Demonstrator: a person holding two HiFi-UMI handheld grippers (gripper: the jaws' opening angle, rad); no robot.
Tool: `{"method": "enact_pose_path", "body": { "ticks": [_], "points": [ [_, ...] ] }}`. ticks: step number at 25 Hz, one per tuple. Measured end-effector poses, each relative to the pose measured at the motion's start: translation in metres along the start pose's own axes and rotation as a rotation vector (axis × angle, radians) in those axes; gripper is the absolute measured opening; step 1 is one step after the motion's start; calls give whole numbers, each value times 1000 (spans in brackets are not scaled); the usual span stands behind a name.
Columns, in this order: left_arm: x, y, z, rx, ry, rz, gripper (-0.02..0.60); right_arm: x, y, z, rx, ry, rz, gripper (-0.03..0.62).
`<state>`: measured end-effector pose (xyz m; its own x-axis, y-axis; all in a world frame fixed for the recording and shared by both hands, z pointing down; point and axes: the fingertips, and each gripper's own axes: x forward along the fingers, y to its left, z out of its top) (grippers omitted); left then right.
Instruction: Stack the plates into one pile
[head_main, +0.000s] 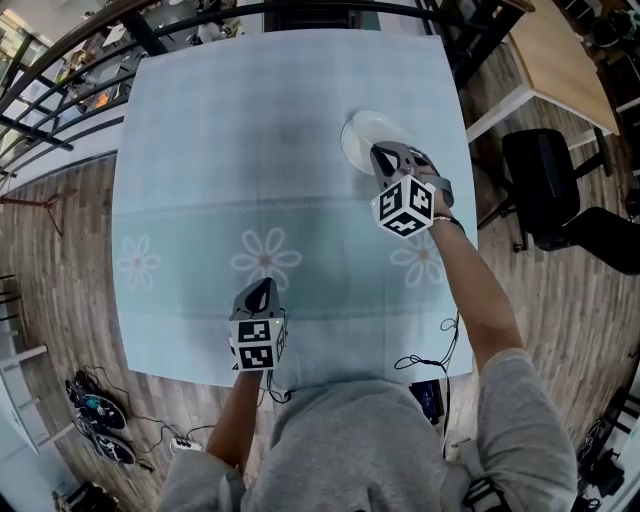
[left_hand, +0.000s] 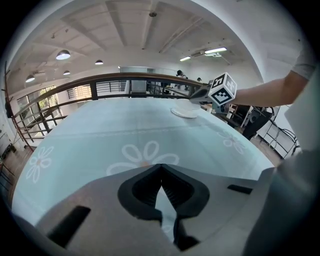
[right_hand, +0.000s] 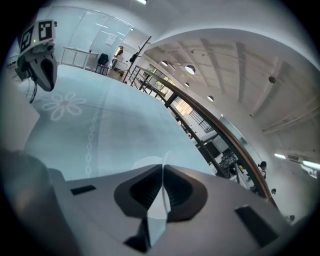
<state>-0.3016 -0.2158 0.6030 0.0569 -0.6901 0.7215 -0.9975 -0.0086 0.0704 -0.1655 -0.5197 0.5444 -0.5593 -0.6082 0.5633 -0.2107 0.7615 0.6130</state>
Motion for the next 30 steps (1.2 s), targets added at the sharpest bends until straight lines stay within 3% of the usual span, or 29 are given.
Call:
{"method": "enact_pose_path", "body": {
  "ticks": [7,13,16,19,23,26,30],
  "points": [
    [3,-1,-5,0,14,-5,19,18,46,-11,33,36,127,32],
    [2,1,-6,-6,24,-11,20,29,71,-8,173,40,230,34],
    [2,1,-6,-3,23,-16,19,27,73,-7,233,29,243,118],
    [4,8,-2,10,10,-18,20,22,59,4,301,-12,203,132],
    [-6,1,8,30,-21,-32,20,-31,46,11,404,-96,144,122],
    [-15,-16,19,57,-60,-50,20,-96,45,3,442,-159,108,43],
    [-37,-52,27,84,-116,-61,20,-192,49,-20,510,-209,94,35]
  ]
}}
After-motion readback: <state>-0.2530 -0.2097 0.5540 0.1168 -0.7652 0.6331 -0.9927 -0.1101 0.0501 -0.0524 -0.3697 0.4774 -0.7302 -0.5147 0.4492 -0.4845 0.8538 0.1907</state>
